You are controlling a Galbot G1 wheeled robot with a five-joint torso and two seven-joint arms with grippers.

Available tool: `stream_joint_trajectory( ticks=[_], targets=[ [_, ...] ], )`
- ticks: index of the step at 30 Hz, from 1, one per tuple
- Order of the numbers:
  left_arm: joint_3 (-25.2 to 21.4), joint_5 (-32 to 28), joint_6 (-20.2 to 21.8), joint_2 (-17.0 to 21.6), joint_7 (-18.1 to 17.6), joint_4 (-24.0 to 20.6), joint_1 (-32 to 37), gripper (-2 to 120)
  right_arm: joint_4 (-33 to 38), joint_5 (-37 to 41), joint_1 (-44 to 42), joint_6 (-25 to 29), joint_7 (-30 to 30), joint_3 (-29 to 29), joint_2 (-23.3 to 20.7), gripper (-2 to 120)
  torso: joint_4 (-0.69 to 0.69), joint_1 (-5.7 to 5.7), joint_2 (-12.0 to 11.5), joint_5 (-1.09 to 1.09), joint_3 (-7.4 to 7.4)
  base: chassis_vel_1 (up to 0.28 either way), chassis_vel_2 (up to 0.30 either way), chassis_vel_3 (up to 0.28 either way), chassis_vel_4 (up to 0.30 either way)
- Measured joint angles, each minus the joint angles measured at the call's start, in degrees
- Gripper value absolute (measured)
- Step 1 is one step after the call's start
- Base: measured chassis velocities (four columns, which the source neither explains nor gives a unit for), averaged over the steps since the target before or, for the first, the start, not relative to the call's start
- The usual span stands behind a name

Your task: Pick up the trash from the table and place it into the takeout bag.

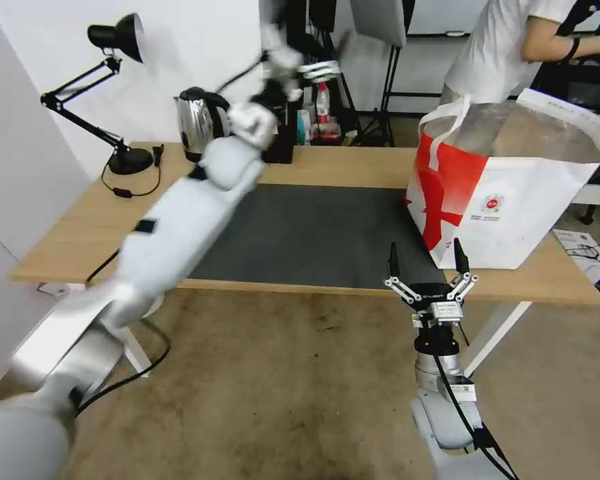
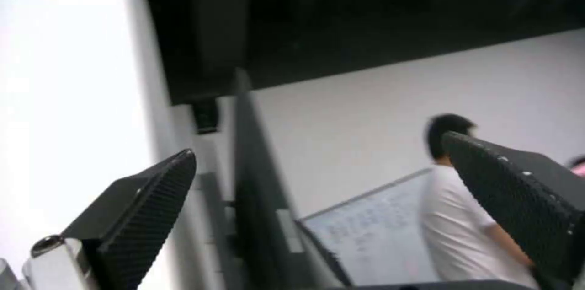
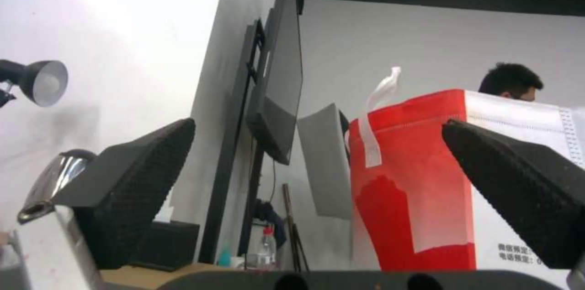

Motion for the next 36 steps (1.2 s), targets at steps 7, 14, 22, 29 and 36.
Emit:
stream_joint_trajectory(
  ticks=[7,14,22,29,36],
  targets=[
    [-10.3,-0.4,0.6,5.3,-2.8,-11.5,17.5,100,0.0,0.0,0.0,0.0,0.0,0.0,0.0,100,0.02,0.0,0.0,-0.04,0.01,0.0,0.0,0.0,0.0],
    [-17.8,0.7,0.5,3.8,-3.8,-19.9,32.0,100,0.0,0.0,0.0,0.0,0.0,0.0,0.0,100,-0.02,0.0,0.0,0.01,0.0,0.0,0.0,0.0,0.0],
    [-25.1,4.3,-0.9,-1.5,-3.6,-25.7,44.6,100,0.0,0.0,0.0,0.0,0.0,0.0,0.0,100,-0.01,0.0,0.0,0.0,0.0,0.0,0.0,0.0,0.0],
    [-27.9,8.4,-3.4,-5.7,-3.3,-28.4,53.1,100,0.0,0.0,0.0,0.0,0.0,0.0,0.0,100,-0.02,0.0,0.0,0.03,0.0,0.0,0.0,0.0,0.0],
    [-28.3,13.5,-7.7,-13.1,-0.8,-29.1,64.0,100,0.0,0.0,0.0,0.0,0.0,0.0,0.0,100,0.0,0.0,0.0,0.02,0.0,0.0,0.0,0.0,0.0]
  ],
)
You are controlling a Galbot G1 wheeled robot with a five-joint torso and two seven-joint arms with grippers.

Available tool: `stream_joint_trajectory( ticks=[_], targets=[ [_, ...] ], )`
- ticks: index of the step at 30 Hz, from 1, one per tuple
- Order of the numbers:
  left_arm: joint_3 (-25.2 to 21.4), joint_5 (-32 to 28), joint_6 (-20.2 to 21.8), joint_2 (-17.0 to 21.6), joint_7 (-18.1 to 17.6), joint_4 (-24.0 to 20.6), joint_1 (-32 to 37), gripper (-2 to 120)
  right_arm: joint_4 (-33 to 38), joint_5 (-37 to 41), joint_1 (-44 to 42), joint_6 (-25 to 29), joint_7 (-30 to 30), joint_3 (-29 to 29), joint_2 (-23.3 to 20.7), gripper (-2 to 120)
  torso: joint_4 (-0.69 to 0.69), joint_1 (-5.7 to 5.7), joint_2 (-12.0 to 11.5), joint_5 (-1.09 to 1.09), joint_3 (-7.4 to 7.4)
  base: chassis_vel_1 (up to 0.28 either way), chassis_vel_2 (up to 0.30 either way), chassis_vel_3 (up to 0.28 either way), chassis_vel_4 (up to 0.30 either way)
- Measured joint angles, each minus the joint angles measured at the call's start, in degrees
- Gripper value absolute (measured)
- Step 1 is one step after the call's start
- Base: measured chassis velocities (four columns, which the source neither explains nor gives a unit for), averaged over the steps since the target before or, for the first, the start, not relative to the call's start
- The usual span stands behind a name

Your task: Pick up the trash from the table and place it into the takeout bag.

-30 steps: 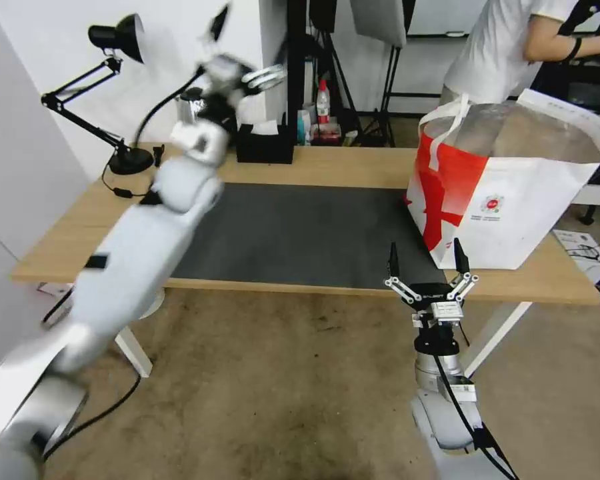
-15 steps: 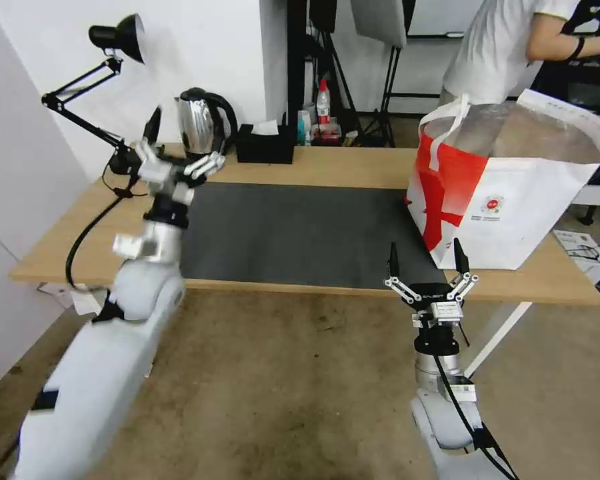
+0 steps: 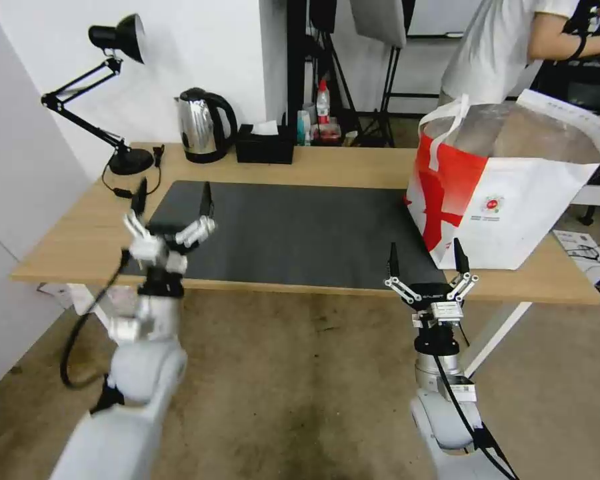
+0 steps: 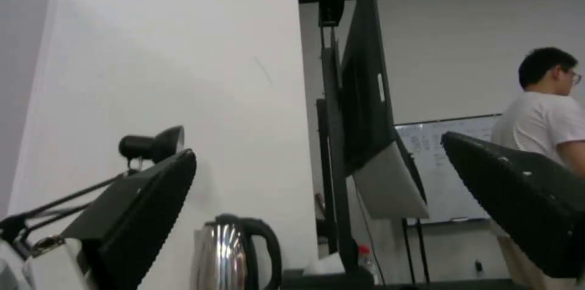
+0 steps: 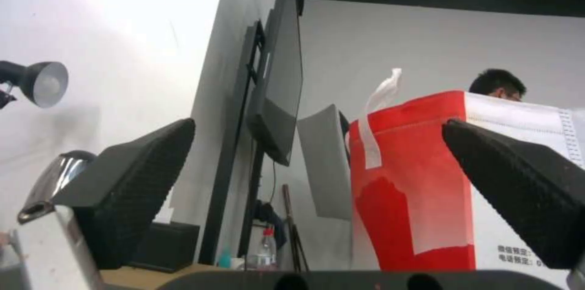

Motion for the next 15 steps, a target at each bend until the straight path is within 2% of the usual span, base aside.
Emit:
stream_joint_trajectory(
  ticks=[9,15],
  targets=[
    [0.5,5.0,-3.7,-5.7,0.2,1.3,3.7,100,0.0,0.0,0.0,0.0,0.0,0.0,0.0,100,-0.01,0.0,0.0,0.0,0.0,0.0,0.0,0.0,0.0],
    [0.6,6.1,-4.7,-7.1,0.2,1.4,4.5,100,0.0,0.0,0.0,0.0,0.0,0.0,0.0,100,-0.01,0.0,0.0,0.0,0.01,0.0,0.0,0.0,0.0]
  ],
)
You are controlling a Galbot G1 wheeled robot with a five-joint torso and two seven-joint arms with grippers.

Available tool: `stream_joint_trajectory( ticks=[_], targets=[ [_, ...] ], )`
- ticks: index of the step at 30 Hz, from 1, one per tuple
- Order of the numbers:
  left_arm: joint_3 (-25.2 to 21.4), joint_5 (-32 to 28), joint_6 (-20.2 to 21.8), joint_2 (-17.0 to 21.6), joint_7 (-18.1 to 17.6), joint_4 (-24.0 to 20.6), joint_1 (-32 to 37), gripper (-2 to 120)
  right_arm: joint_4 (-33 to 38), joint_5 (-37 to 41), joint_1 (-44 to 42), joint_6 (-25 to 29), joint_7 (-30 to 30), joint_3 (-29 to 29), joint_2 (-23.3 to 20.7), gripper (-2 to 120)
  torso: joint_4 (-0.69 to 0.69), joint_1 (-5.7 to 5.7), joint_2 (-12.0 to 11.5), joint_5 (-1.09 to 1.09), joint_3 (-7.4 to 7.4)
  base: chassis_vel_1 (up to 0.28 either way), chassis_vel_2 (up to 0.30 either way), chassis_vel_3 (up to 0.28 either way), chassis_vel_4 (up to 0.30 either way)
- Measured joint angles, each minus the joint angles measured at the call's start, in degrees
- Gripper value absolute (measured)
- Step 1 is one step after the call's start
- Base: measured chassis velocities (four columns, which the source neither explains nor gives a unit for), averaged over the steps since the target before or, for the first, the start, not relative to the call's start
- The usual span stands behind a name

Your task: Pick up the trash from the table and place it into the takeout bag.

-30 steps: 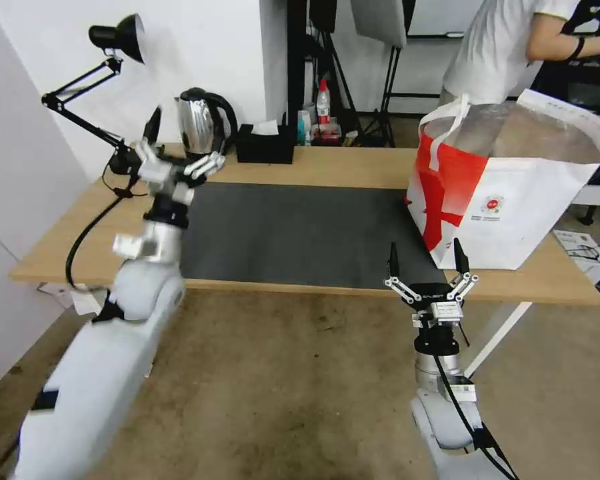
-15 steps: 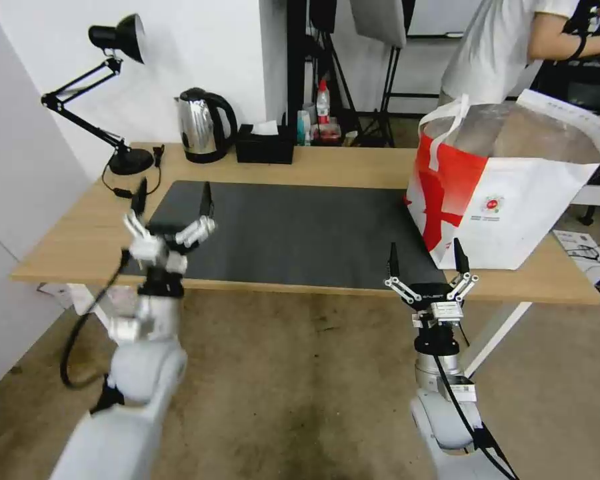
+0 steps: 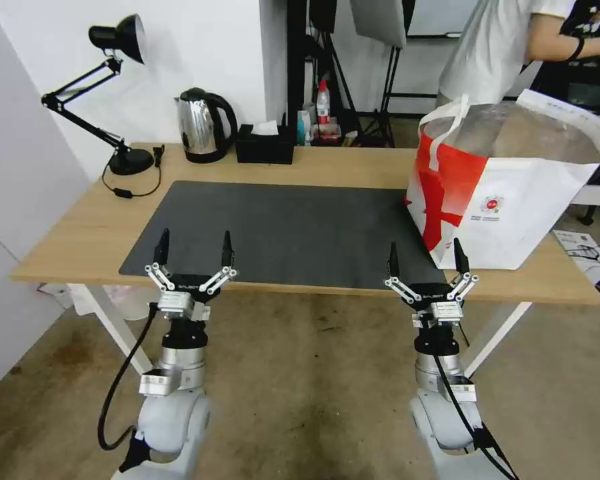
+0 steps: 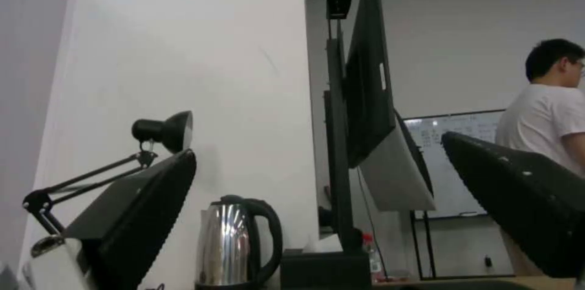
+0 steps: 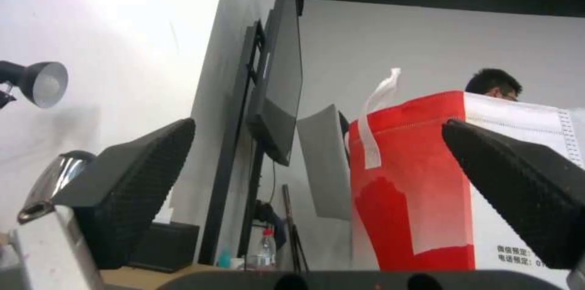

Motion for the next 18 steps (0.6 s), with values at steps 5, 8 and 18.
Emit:
stream_joint_trajectory(
  ticks=[5,8,18],
  targets=[
    [0.0,0.5,-0.8,-0.5,0.0,0.3,0.3,100,0.0,0.0,0.0,0.0,0.0,0.0,0.0,100,0.0,0.0,0.0,-0.01,0.0,0.0,0.0,0.0,0.0],
    [0.0,0.8,-0.7,-0.5,-0.2,0.2,0.4,100,0.0,0.0,0.0,0.0,0.0,0.0,0.0,100,0.0,0.0,0.0,-0.01,0.0,0.0,0.0,0.0,0.0],
    [0.1,0.8,-0.6,-0.5,-0.3,0.1,0.3,100,0.0,0.0,0.0,0.0,0.0,0.0,0.0,100,0.0,0.0,0.0,-0.01,0.0,0.0,0.0,0.0,0.0]
  ],
)
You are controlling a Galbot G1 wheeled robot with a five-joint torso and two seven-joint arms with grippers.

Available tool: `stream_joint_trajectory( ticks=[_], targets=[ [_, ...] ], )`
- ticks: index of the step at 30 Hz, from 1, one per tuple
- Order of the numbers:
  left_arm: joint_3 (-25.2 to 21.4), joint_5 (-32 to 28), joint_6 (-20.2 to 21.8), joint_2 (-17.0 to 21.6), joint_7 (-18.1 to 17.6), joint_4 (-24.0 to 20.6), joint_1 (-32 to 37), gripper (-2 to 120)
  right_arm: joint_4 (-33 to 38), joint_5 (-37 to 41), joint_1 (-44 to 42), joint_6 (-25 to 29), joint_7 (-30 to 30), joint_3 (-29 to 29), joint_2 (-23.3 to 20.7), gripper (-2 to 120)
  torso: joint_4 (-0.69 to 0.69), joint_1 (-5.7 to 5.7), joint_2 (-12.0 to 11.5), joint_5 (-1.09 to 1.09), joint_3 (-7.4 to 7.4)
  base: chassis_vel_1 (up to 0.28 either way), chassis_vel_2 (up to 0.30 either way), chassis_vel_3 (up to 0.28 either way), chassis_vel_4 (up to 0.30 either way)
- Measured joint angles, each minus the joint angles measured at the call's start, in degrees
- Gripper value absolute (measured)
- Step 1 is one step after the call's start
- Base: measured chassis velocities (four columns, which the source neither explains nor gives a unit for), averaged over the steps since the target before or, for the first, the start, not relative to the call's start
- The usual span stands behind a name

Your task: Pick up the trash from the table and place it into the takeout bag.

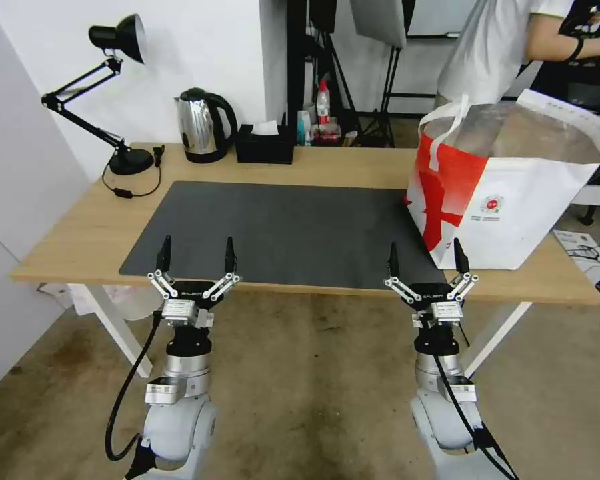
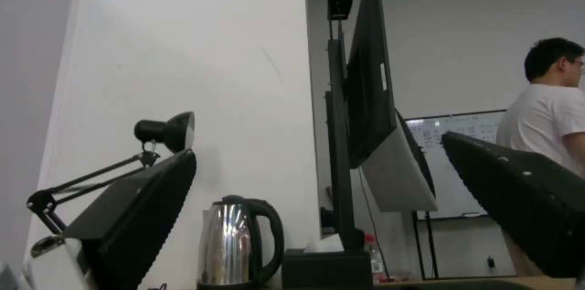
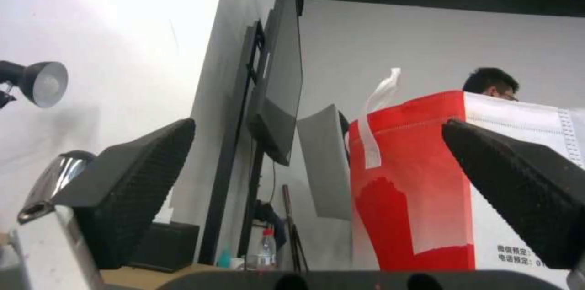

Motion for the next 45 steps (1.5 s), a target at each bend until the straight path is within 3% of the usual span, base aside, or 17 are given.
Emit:
stream_joint_trajectory(
  ticks=[45],
  targets=[
    [0.1,-0.1,0.2,0.1,0.0,-0.1,-0.1,100,0.0,0.0,0.0,0.0,0.0,0.0,0.0,100,0.0,0.01,0.0,0.0,0.0,0.0,0.0,0.0,0.0]
  ],
)
